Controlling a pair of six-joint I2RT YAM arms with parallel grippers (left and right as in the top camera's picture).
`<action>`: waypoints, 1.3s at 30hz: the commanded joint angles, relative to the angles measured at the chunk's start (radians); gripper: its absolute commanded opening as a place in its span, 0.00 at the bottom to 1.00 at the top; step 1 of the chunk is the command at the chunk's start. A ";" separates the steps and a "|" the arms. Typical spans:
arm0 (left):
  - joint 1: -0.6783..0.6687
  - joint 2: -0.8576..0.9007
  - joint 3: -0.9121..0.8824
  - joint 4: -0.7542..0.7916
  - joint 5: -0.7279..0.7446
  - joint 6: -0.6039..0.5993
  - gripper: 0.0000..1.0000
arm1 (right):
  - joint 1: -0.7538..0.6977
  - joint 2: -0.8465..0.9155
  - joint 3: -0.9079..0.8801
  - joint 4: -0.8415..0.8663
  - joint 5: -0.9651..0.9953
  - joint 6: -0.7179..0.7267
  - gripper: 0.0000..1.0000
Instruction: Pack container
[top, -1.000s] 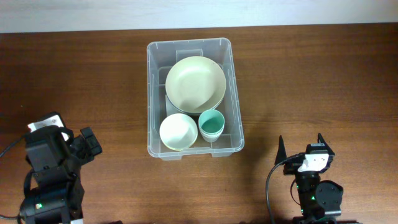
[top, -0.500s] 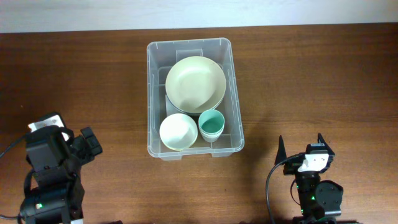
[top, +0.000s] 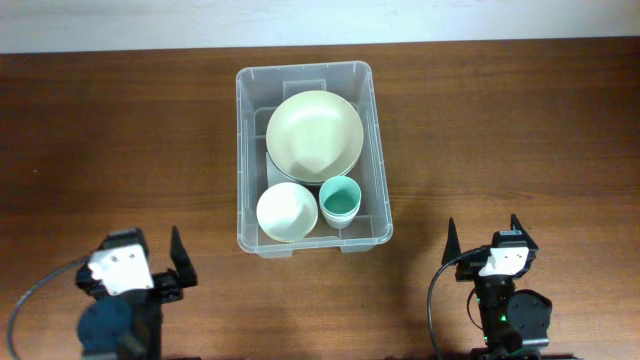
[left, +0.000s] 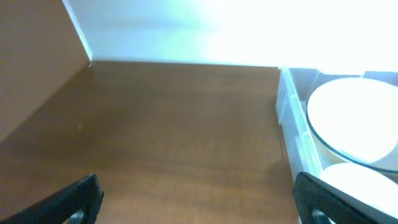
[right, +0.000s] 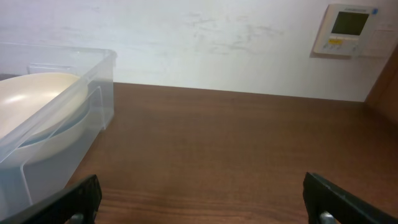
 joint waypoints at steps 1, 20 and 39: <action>-0.005 -0.148 -0.191 0.126 0.097 0.145 1.00 | 0.006 -0.007 -0.005 -0.008 0.009 0.008 0.99; -0.008 -0.294 -0.620 0.565 0.116 0.237 1.00 | 0.006 -0.007 -0.005 -0.008 0.009 0.008 0.99; -0.024 -0.293 -0.619 0.565 0.119 0.237 1.00 | 0.006 -0.007 -0.005 -0.008 0.009 0.008 0.99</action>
